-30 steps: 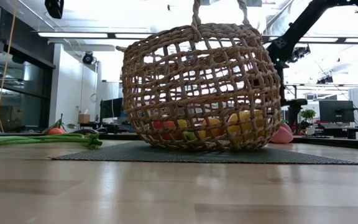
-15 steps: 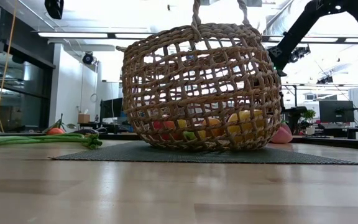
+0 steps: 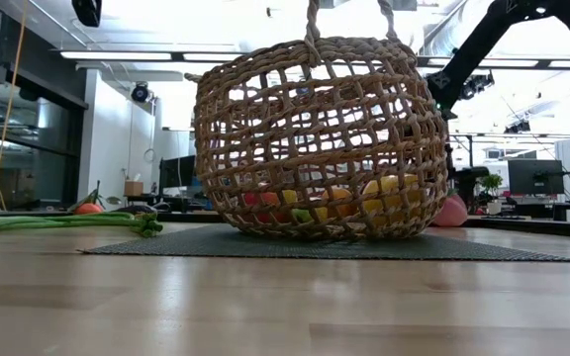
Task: Build produce basket
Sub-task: Put the peach into the woven basket
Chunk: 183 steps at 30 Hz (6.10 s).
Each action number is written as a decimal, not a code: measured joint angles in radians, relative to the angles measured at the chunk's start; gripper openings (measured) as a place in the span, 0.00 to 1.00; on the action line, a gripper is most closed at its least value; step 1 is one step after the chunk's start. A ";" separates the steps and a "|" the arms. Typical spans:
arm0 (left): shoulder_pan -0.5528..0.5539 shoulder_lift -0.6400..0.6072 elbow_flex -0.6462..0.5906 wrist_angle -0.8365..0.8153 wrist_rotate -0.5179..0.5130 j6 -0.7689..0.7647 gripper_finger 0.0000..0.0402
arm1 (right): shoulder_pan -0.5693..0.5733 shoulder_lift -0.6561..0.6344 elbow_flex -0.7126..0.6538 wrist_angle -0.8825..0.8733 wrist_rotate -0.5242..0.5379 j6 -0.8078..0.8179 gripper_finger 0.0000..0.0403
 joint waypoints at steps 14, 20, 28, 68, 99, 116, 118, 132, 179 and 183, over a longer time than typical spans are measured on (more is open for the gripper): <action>0.000 0.000 0.000 0.004 0.048 0.063 0.00 | 0.259 -0.522 0.000 0.003 0.025 -0.277 0.79; 0.000 0.000 0.000 0.003 0.044 0.066 0.00 | 0.436 -0.749 -0.016 0.011 0.028 -0.333 0.79; 0.000 0.001 0.000 0.003 0.080 0.099 0.00 | 0.644 -1.064 -0.326 0.107 -0.024 -0.119 0.79; 0.000 0.018 0.000 -0.006 0.064 0.090 0.12 | 0.807 -1.235 -0.418 0.363 -0.215 -0.179 0.79; 0.000 0.202 0.125 0.003 0.019 -0.050 0.86 | 0.806 -1.200 -0.419 0.507 -0.290 -0.004 0.79; 0.098 0.640 0.388 0.021 -0.008 0.402 0.86 | 0.947 -0.781 -0.318 1.037 -0.207 0.208 0.79; 0.106 0.680 0.409 0.071 -0.007 0.441 0.86 | 0.966 -0.732 -0.272 1.036 -0.175 0.208 0.79; 0.106 0.860 0.435 0.367 0.016 0.596 0.86 | 0.990 -0.539 -0.129 1.042 -0.159 0.256 0.80; 0.124 0.937 0.435 0.492 0.034 0.632 0.71 | 1.015 -0.510 -0.129 1.110 -0.131 0.348 0.81; 0.125 0.937 0.435 0.493 0.034 0.637 0.71 | 1.014 -0.512 -0.129 1.104 -0.108 0.335 0.81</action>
